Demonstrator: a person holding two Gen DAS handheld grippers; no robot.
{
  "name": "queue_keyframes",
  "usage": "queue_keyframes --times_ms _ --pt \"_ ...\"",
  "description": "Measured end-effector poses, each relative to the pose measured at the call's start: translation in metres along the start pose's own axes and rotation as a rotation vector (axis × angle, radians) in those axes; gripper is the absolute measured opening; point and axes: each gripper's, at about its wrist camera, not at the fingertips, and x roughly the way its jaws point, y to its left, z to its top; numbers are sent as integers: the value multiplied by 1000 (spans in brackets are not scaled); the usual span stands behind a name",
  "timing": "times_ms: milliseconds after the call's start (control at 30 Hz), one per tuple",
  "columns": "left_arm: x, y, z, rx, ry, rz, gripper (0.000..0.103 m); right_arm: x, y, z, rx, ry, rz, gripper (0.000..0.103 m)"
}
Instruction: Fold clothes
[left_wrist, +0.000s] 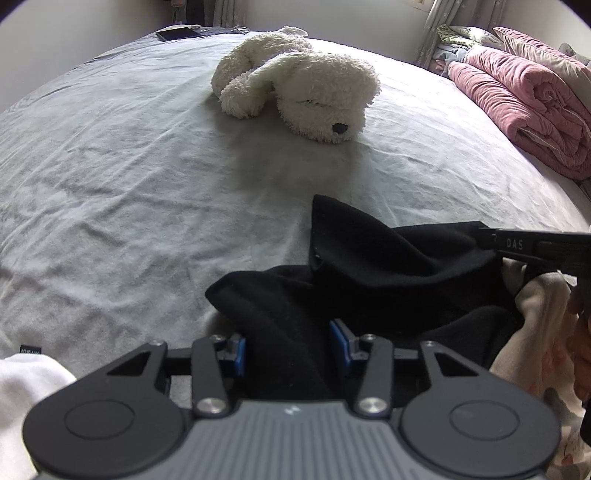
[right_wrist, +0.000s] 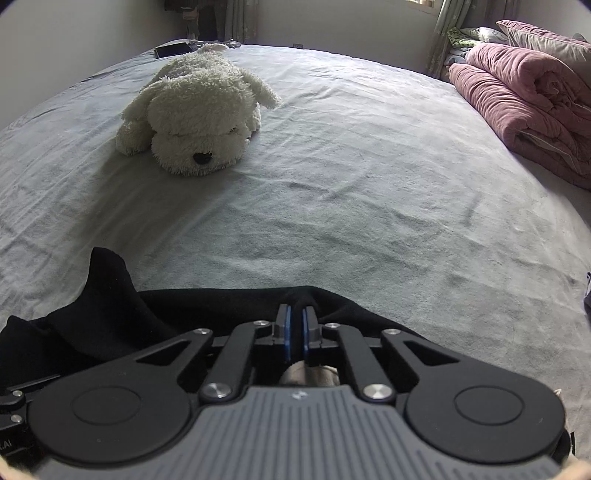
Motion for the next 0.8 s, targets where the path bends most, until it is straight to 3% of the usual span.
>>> queue_keyframes --times_ms 333,600,800 --pt "-3 -6 1 29 -31 16 16 -31 -41 4 -18 -90 -172 5" --pt "-8 -11 0 45 -55 22 13 -58 -84 -14 25 -109 -292 4" --pt "-12 -14 -1 54 -71 23 12 -78 -121 -40 113 -85 -333 4"
